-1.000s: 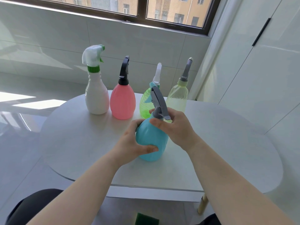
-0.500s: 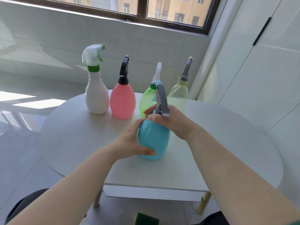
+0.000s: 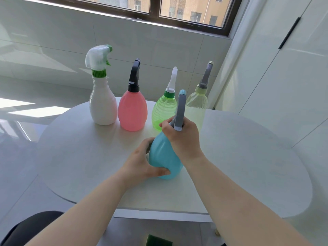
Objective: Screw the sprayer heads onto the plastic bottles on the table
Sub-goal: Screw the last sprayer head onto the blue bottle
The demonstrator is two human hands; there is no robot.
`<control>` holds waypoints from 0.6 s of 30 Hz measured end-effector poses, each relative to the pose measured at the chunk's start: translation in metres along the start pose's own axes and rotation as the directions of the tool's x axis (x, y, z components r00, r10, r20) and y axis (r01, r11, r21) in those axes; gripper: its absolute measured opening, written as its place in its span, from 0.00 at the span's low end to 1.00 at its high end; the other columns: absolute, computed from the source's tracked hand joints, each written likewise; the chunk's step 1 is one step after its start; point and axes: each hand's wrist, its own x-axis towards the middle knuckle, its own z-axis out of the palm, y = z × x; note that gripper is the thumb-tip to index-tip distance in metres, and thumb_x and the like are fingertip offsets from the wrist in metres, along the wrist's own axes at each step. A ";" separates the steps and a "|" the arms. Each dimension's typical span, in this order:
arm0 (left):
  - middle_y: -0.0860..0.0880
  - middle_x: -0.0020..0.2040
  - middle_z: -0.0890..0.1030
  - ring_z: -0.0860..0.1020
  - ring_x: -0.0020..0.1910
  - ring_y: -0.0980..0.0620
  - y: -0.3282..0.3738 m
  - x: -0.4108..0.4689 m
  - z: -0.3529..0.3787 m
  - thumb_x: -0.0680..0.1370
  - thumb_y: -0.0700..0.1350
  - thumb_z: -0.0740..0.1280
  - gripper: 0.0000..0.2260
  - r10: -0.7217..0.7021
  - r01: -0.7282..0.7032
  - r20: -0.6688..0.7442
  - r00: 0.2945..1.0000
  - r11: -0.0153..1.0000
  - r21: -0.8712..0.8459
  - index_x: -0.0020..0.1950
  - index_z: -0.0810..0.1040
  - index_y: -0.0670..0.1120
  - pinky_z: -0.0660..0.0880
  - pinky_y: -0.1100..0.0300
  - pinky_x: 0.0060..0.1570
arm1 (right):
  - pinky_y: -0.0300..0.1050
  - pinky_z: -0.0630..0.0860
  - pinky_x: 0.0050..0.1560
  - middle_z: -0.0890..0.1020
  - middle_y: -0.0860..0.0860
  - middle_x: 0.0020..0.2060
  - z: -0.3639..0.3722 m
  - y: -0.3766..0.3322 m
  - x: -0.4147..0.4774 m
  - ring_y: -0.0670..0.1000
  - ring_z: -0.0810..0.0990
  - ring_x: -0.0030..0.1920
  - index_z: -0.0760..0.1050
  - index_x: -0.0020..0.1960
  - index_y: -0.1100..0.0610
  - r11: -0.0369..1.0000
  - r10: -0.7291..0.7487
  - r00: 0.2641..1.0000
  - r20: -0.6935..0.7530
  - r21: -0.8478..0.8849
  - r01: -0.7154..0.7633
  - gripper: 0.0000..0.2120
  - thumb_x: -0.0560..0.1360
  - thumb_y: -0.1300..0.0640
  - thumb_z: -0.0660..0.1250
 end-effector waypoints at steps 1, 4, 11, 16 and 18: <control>0.62 0.51 0.73 0.71 0.53 0.63 0.001 0.000 0.000 0.53 0.48 0.74 0.31 -0.007 0.007 -0.001 1.000 1.000 -0.005 0.51 0.65 0.62 0.69 0.74 0.45 | 0.46 0.73 0.43 0.82 0.61 0.37 -0.002 -0.002 0.002 0.57 0.78 0.39 0.70 0.30 0.55 1.000 0.014 0.999 0.048 0.012 -0.015 0.09 0.67 0.60 0.67; 0.61 0.53 0.71 0.71 0.54 0.63 0.005 0.000 -0.001 0.52 0.49 0.75 0.35 -0.001 0.001 0.022 1.000 1.000 0.011 0.54 0.63 0.63 0.69 0.76 0.46 | 0.40 0.72 0.43 0.80 0.56 0.42 -0.020 -0.007 0.010 0.50 0.76 0.42 0.72 0.34 0.51 0.995 0.060 0.925 0.376 0.051 -0.086 0.06 0.66 0.57 0.69; 0.62 0.51 0.72 0.73 0.52 0.57 0.012 0.010 0.007 0.51 0.49 0.75 0.35 0.000 -0.002 0.035 0.999 0.999 0.052 0.52 0.62 0.65 0.72 0.67 0.46 | 0.41 0.74 0.54 0.82 0.42 0.43 -0.032 0.003 0.012 0.43 0.80 0.49 0.72 0.32 0.56 0.987 0.049 0.837 0.544 0.099 -0.123 0.06 0.67 0.61 0.66; 0.63 0.48 0.72 0.72 0.47 0.67 0.007 0.009 0.010 0.51 0.49 0.75 0.32 -0.007 0.008 -0.019 1.000 0.999 0.043 0.48 0.62 0.67 0.71 0.74 0.38 | 0.30 0.74 0.44 0.82 0.40 0.34 -0.023 0.012 0.007 0.37 0.79 0.40 0.70 0.29 0.53 0.983 0.004 0.919 0.394 0.169 -0.077 0.13 0.69 0.66 0.65; 0.63 0.47 0.72 0.73 0.46 0.68 0.006 0.009 0.014 0.51 0.50 0.74 0.32 -0.007 0.009 -0.049 0.999 0.999 0.038 0.47 0.63 0.67 0.71 0.74 0.37 | 0.25 0.72 0.41 0.81 0.42 0.34 -0.018 0.012 0.004 0.34 0.78 0.37 0.70 0.27 0.52 0.989 -0.025 0.957 0.290 0.147 -0.019 0.15 0.68 0.67 0.65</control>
